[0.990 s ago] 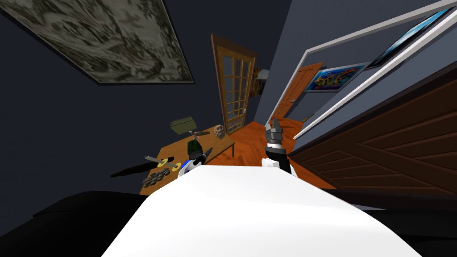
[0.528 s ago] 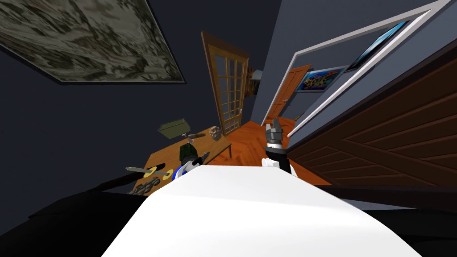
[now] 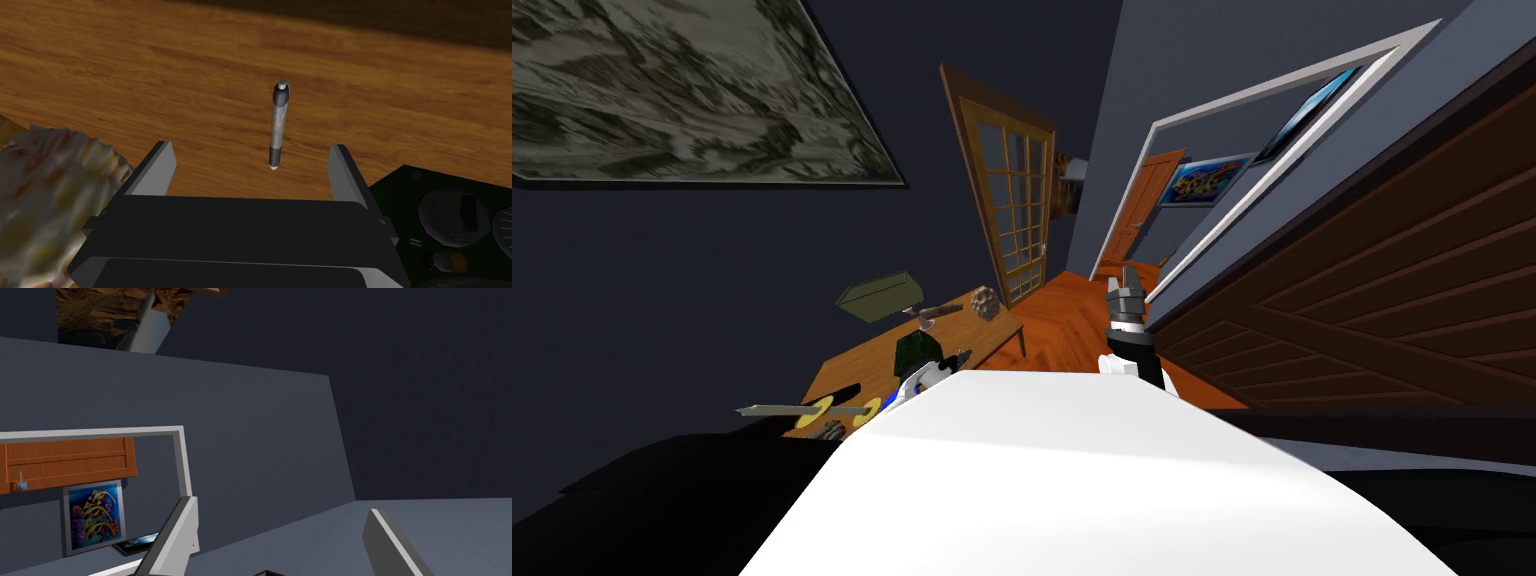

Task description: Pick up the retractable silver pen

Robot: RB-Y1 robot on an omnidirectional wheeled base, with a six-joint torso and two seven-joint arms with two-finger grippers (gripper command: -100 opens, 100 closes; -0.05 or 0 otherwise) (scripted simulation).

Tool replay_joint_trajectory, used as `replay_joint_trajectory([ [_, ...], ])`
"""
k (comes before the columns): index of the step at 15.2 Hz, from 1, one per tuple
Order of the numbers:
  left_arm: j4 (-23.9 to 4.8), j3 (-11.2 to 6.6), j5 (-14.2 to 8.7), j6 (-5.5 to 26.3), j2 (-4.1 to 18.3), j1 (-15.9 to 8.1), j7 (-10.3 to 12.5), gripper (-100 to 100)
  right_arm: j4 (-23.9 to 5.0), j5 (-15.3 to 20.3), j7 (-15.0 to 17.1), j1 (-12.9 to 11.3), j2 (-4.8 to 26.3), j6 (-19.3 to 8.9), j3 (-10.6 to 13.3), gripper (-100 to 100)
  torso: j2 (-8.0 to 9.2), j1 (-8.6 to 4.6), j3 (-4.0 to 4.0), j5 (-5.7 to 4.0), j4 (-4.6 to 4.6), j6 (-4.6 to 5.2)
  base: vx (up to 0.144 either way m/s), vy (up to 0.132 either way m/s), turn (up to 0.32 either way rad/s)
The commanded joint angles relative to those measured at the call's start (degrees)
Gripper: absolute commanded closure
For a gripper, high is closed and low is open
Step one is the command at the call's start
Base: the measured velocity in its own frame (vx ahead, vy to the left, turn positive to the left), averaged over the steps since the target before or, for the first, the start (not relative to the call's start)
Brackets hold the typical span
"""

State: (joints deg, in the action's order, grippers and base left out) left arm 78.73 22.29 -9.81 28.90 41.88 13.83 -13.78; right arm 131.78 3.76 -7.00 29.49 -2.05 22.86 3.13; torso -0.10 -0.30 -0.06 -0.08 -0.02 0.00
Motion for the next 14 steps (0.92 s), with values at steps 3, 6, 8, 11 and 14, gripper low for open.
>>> replay_joint_trajectory([
  [3, -2.06, 1.11, -0.87, 3.06, 2.05, -0.86, -0.39, -100, 0.0, 0.0, 0.0, 0.0, 0.0, 0.0, 0.0, 0, 0.02, 0.04, 0.01, 0.01, 0.0, -0.01, 0.043, -0.037, -0.076],
  [6, -2.91, 1.53, -1.41, 3.68, 2.81, -1.34, -0.58, -100, 0.0, 0.0, 0.0, 0.0, 0.0, 0.0, 0.0, 0, 0.04, 0.06, 0.02, 0.01, 0.01, 0.0, 0.038, -0.031, -0.084],
  [8, -5.86, 1.3, -0.51, 2.46, 1.26, -1.86, -0.66, -100, 0.0, 0.0, 0.0, 0.0, 0.0, 0.0, -0.01, 0, 0.12, 0.16, 0.07, 0.04, 0.02, -0.01, 0.018, 0.017, -0.057],
  [11, -8.67, 1.0, 0.46, 0.94, -0.42, -2.32, -0.68, -100, 0.0, 0.0, 0.0, 0.0, 0.01, 0.0, -0.01, 0, 0.17, 0.35, 0.1, 0.08, 0.03, -0.02, 0.011, 0.041, -0.053],
  [14, -9.2, 0.97, 0.57, 0.73, -0.69, -2.45, -0.71, -100, 0.0, 0.0, 0.0, 0.0, 0.01, 0.0, -0.01, 0, 0.18, 0.38, 0.1, 0.09, 0.04, -0.02, 0.013, 0.036, -0.041],
])
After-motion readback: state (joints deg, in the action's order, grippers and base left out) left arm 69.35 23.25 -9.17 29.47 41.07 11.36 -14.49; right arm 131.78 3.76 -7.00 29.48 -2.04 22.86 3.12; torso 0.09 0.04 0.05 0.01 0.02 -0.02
